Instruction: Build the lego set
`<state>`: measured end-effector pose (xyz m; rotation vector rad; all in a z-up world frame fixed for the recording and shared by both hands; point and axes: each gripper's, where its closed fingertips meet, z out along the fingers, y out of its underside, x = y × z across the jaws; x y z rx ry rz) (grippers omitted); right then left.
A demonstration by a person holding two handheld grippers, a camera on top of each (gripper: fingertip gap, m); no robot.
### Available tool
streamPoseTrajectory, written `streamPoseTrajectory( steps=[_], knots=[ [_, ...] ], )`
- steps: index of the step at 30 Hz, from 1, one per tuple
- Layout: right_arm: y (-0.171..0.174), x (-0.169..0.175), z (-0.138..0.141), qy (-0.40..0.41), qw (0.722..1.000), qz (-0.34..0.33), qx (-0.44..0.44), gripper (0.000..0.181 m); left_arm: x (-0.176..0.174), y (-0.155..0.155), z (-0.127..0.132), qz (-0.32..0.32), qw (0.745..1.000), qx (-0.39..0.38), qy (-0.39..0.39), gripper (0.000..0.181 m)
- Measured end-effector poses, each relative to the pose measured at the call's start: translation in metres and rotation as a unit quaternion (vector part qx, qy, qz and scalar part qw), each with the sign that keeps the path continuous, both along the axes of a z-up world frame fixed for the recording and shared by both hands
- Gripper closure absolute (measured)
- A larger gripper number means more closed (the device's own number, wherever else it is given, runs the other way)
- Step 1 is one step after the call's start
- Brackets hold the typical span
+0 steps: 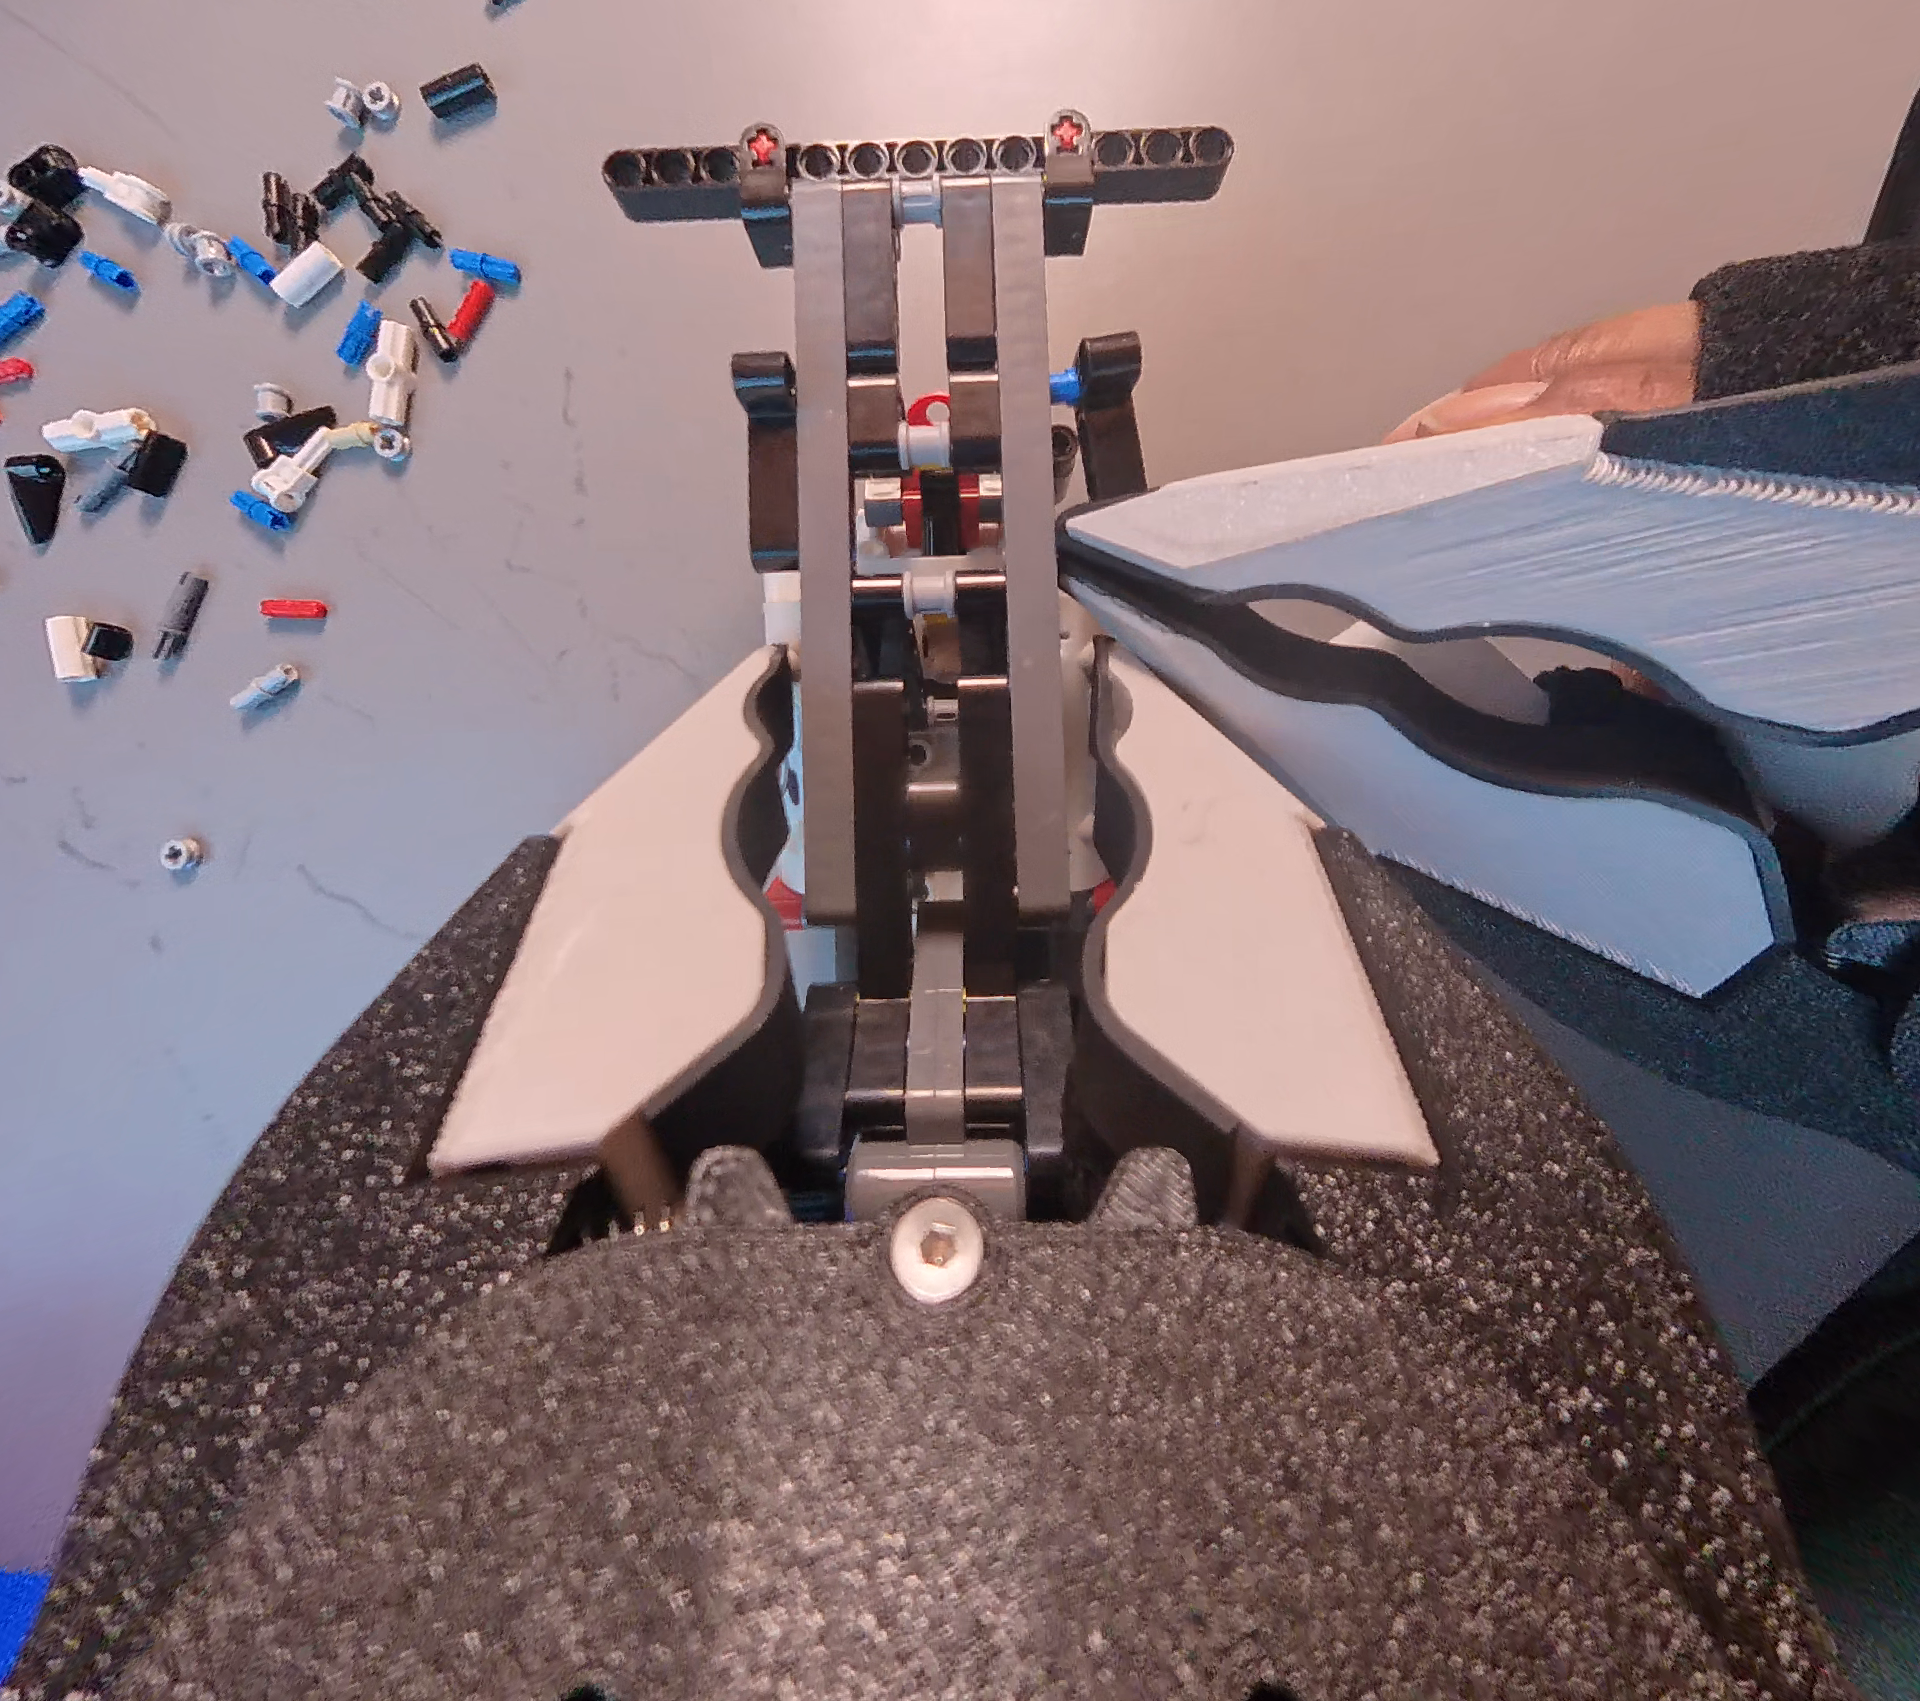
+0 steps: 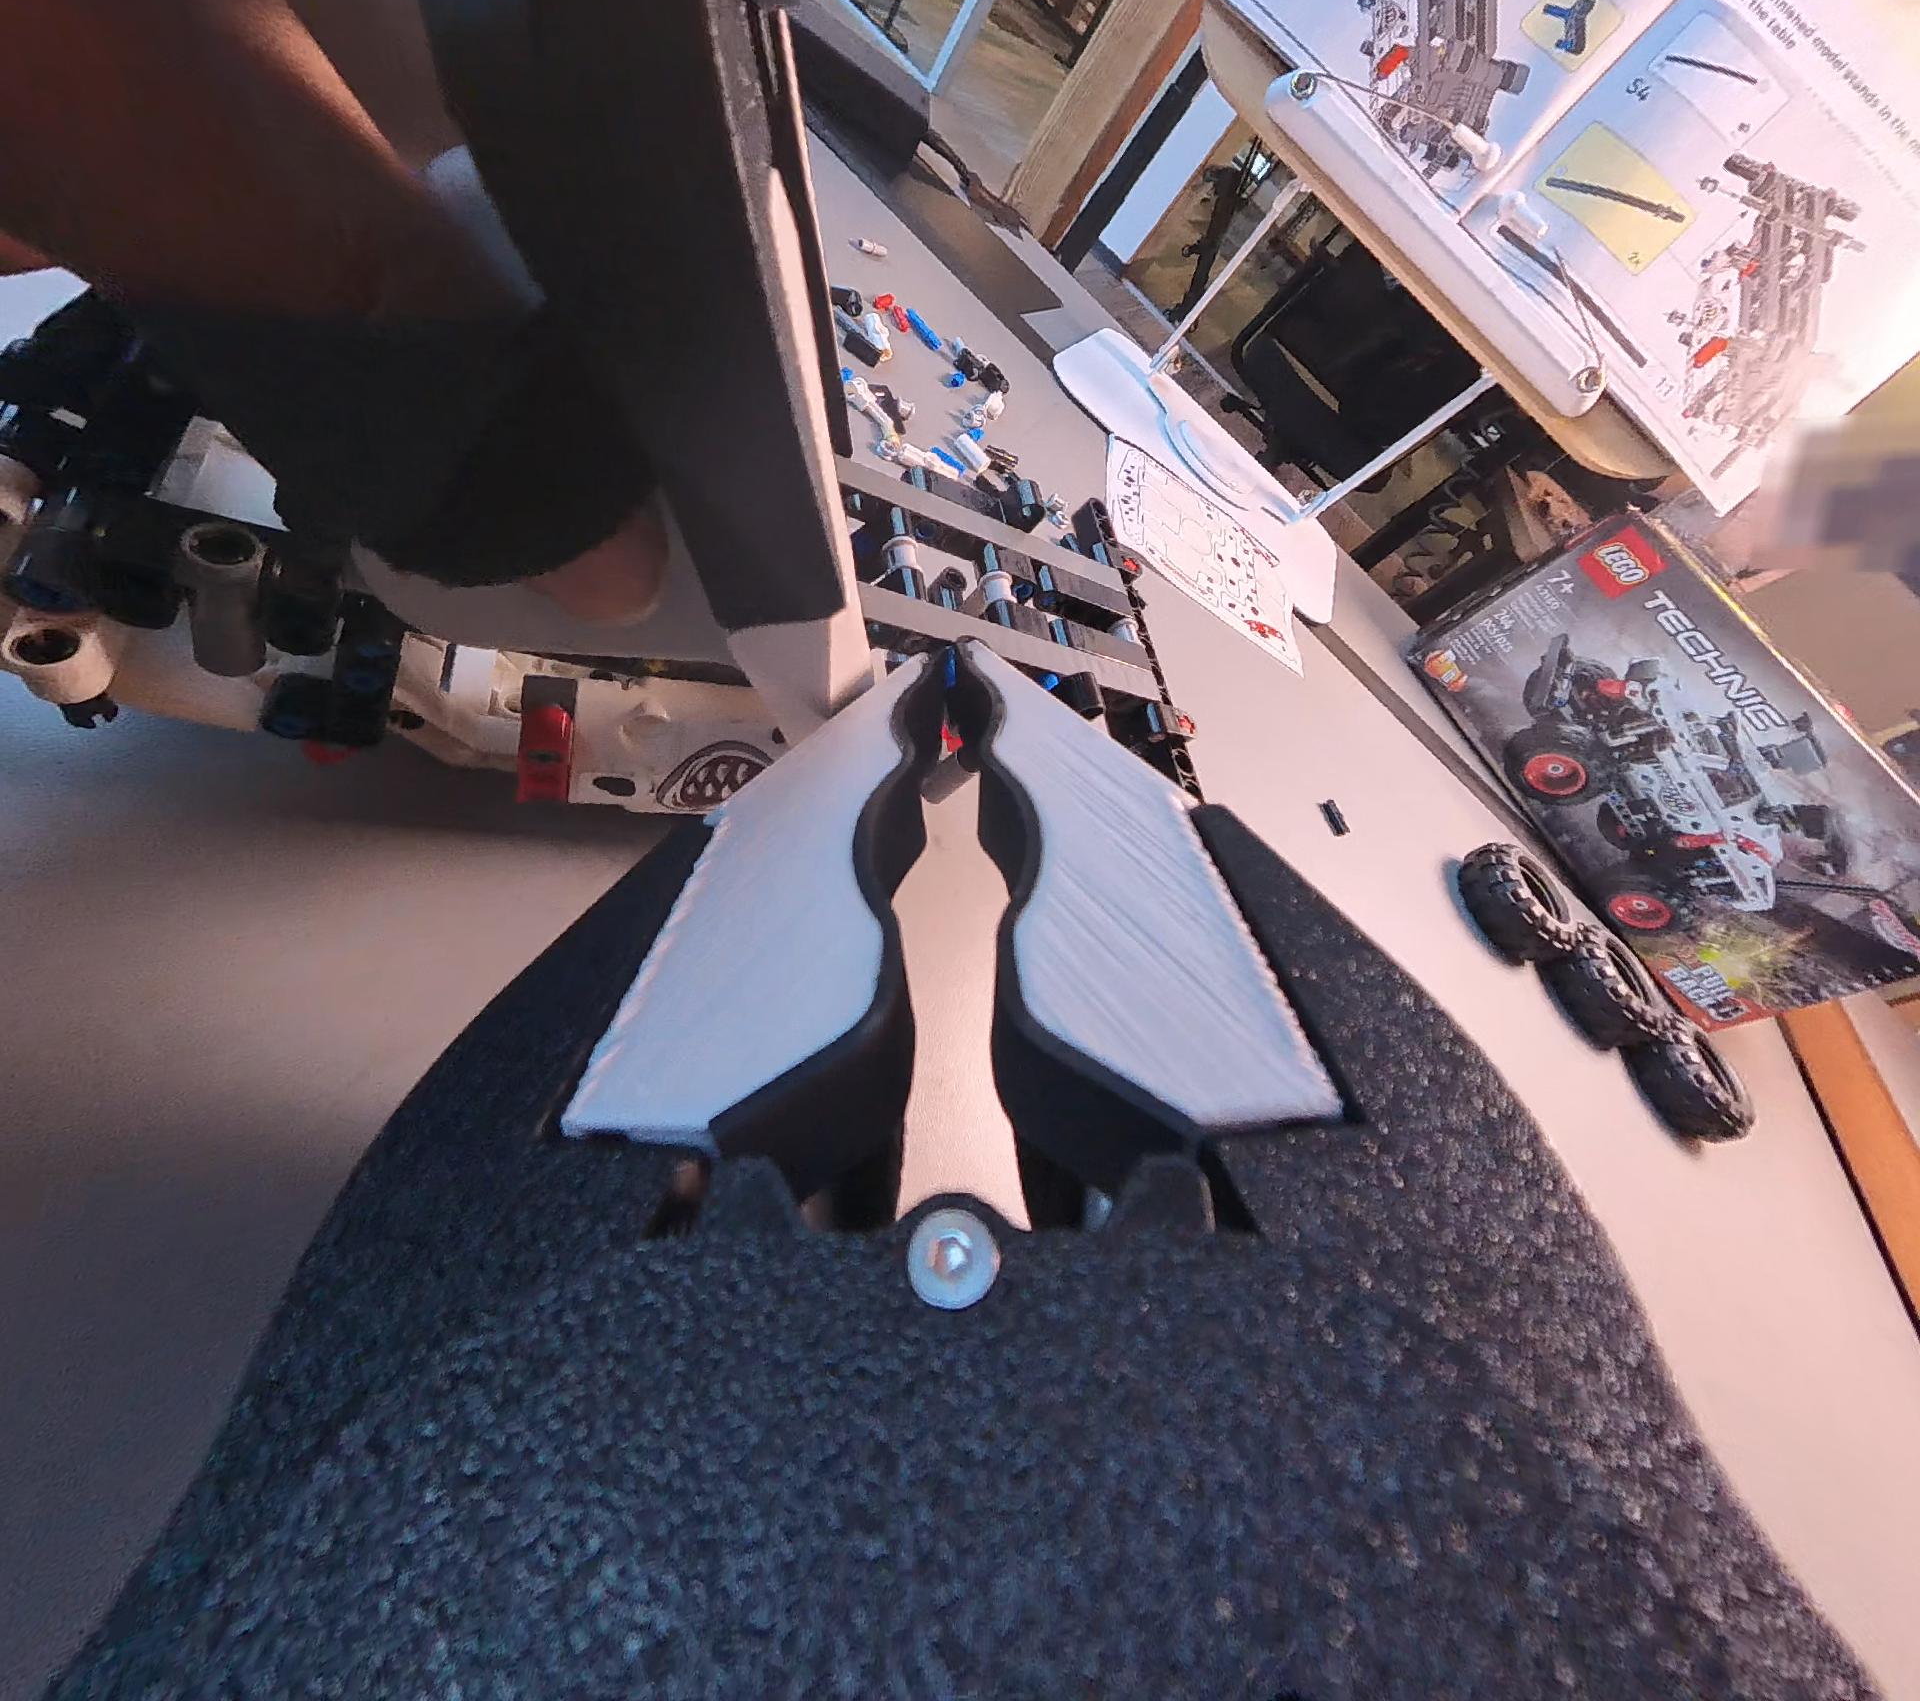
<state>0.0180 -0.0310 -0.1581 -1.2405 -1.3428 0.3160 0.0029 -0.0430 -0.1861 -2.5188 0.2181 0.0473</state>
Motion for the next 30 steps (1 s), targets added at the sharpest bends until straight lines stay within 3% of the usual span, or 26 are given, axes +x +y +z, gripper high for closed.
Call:
streamPoseTrajectory(
  steps=[11,23,26,29,30],
  knots=[
    [-0.001,0.001,0.004,0.034,0.995,0.017,-0.096,0.175,0.000,0.000,0.001,-0.003,1.000,0.003,-0.019,0.124],
    [0.002,-0.001,0.000,-0.006,0.999,0.002,-0.046,0.181,-0.001,0.001,0.000,0.007,1.000,0.003,-0.008,0.125],
    [0.001,-0.001,0.001,0.001,0.995,0.008,-0.099,0.181,-0.001,0.001,0.000,0.004,1.000,0.001,-0.013,0.124],
    [-0.008,0.003,0.007,0.015,0.990,0.069,-0.122,0.176,0.002,-0.005,-0.001,-0.015,0.999,-0.012,-0.032,0.124],
    [-0.013,0.007,0.013,0.024,0.985,0.106,-0.130,0.159,0.003,-0.006,-0.001,-0.028,0.999,-0.013,-0.033,0.124]
  ],
)
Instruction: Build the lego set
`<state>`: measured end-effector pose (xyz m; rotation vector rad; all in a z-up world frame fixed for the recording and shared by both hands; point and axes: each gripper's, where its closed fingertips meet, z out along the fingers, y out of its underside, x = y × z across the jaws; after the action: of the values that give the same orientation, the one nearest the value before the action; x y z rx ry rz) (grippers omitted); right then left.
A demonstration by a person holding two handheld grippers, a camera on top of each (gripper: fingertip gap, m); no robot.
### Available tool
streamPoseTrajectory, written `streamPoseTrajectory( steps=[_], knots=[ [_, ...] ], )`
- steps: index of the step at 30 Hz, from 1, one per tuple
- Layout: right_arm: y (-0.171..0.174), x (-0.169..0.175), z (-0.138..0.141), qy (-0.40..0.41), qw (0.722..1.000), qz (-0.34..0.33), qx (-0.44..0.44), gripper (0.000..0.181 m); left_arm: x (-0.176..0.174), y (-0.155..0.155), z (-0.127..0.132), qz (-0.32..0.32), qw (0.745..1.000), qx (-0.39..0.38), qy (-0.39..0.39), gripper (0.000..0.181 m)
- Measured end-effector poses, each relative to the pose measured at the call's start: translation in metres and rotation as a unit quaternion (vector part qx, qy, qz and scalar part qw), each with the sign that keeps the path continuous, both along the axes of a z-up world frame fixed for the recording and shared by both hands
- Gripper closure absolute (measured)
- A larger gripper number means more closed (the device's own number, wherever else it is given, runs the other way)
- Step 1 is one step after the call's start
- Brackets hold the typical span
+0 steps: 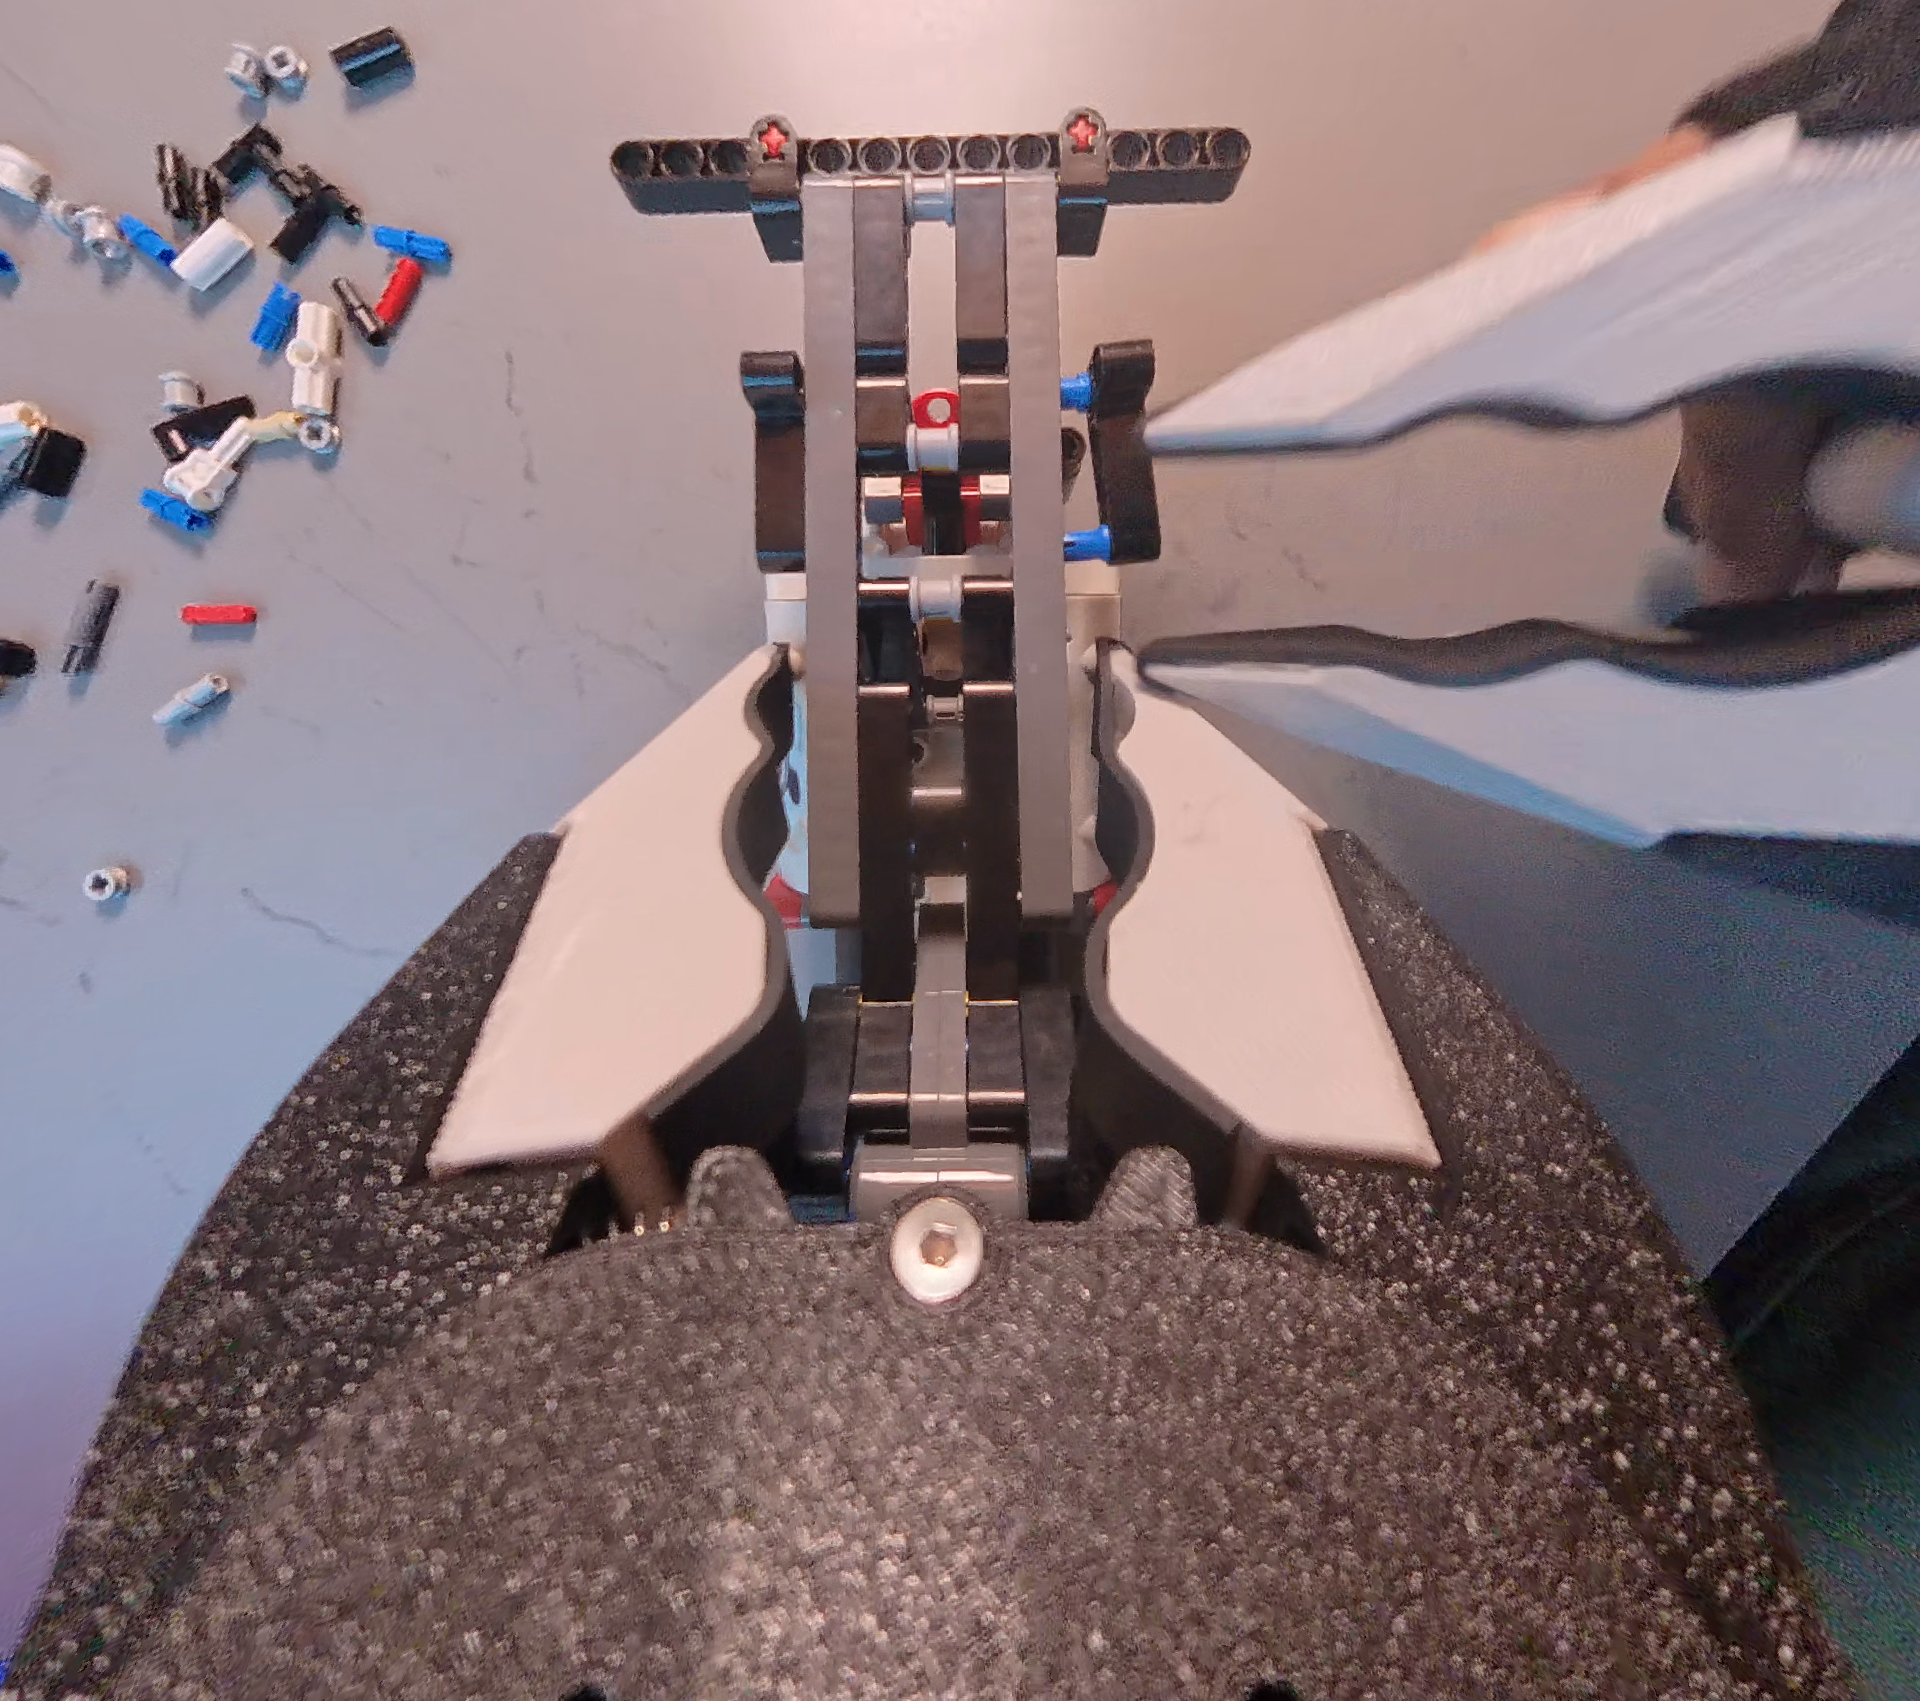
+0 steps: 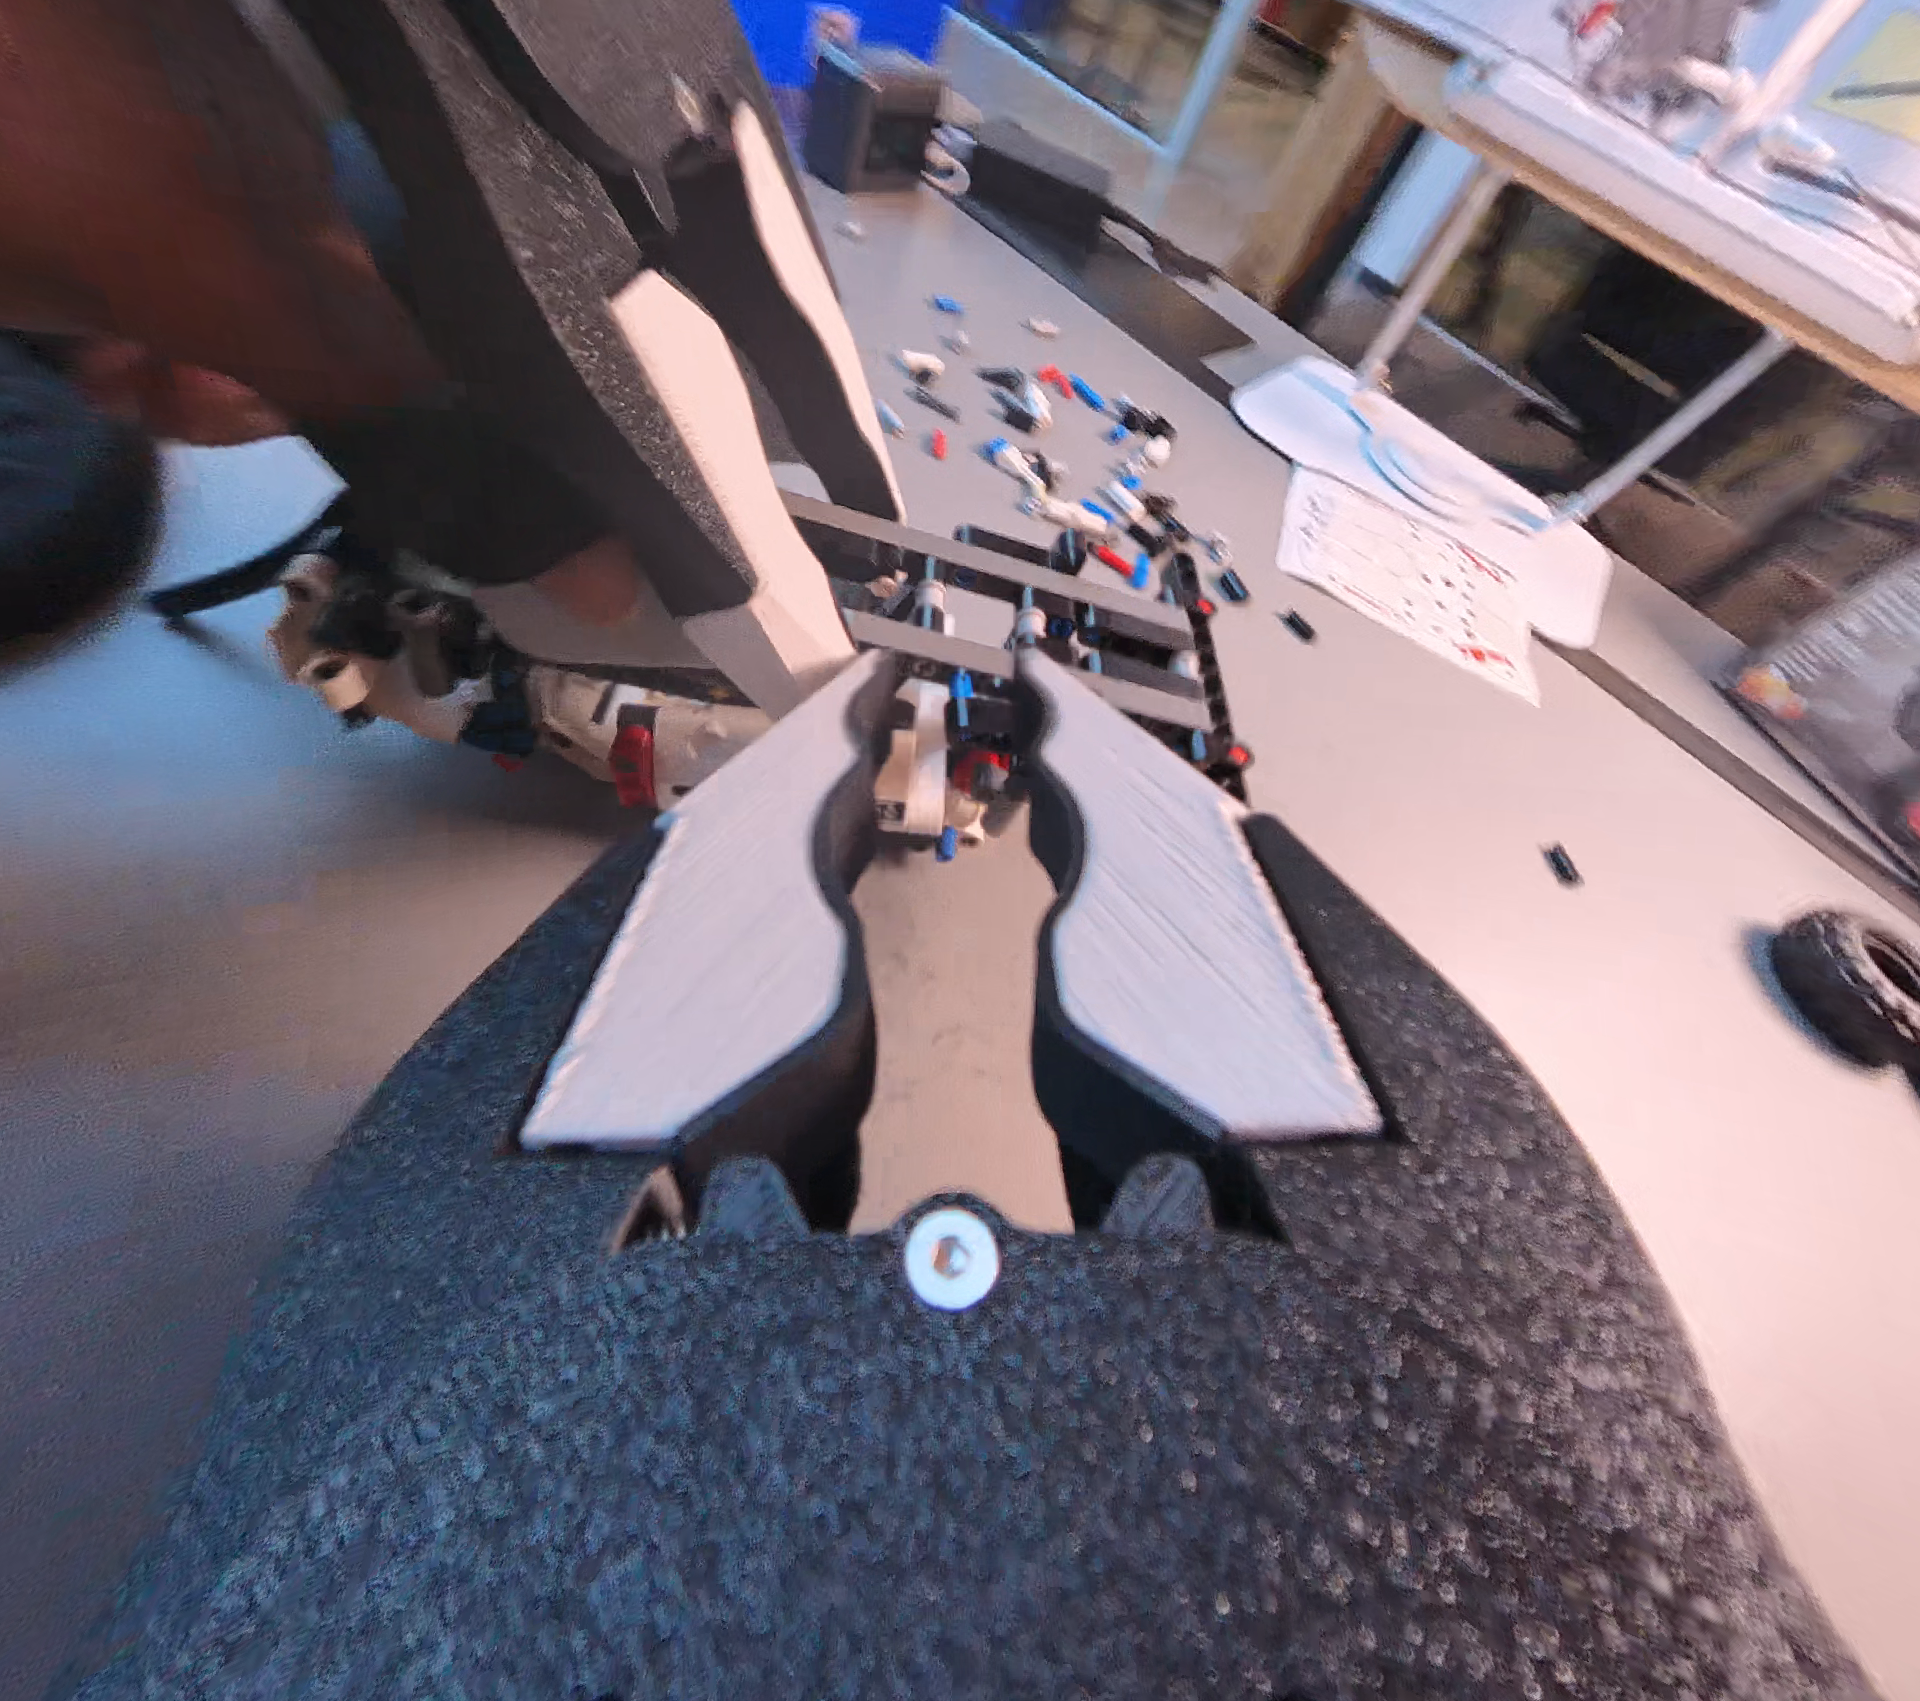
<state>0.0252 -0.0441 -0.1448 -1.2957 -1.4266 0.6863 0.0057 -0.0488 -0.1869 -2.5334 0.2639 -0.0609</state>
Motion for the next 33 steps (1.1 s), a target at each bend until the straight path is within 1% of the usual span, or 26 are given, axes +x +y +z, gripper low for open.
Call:
streamPoseTrajectory(
  steps=[1,4,5,7,9,11,16,19,22,26,33],
  knots=[
    [-0.003,0.006,0.005,-0.005,0.999,0.037,0.006,0.148,0.002,-0.002,0.000,-0.026,1.000,-0.002,0.004,0.124],
    [0.001,0.020,0.014,-0.071,0.984,0.135,0.087,0.126,0.008,-0.010,0.000,-0.087,0.996,-0.014,0.011,0.124],
    [0.001,0.023,0.015,-0.095,0.976,0.168,0.099,0.123,0.011,-0.013,0.000,-0.111,0.994,-0.015,0.011,0.124],
    [-0.005,0.026,0.012,-0.132,0.961,0.226,0.090,0.114,0.018,-0.018,0.000,-0.156,0.988,-0.014,0.007,0.124],
    [-0.010,0.022,0.004,-0.159,0.949,0.258,0.088,0.110,0.023,-0.022,0.000,-0.193,0.981,-0.011,0.005,0.124],
    [-0.015,0.017,-0.007,-0.184,0.937,0.281,0.091,0.105,0.025,-0.024,0.000,-0.213,0.977,-0.012,-0.001,0.124],
    [-0.020,0.006,-0.023,-0.235,0.915,0.318,0.074,0.102,0.028,-0.026,0.000,-0.236,0.972,-0.011,0.004,0.124],
    [-0.027,0.003,-0.026,-0.251,0.906,0.338,0.035,0.113,0.030,-0.026,-0.001,-0.244,0.970,-0.011,0.003,0.124],
    [-0.031,0.006,-0.029,-0.274,0.892,0.358,0.027,0.112,0.032,-0.029,-0.001,-0.253,0.967,-0.012,0.007,0.124],
    [-0.031,0.006,-0.030,-0.283,0.892,0.352,0.022,0.112,0.032,-0.029,0.000,-0.258,0.966,-0.004,0.006,0.124],
    [-0.030,0.008,-0.031,-0.290,0.900,0.325,-0.008,0.112,0.032,-0.029,0.000,-0.256,0.967,-0.003,0.001,0.125]
  ],
)
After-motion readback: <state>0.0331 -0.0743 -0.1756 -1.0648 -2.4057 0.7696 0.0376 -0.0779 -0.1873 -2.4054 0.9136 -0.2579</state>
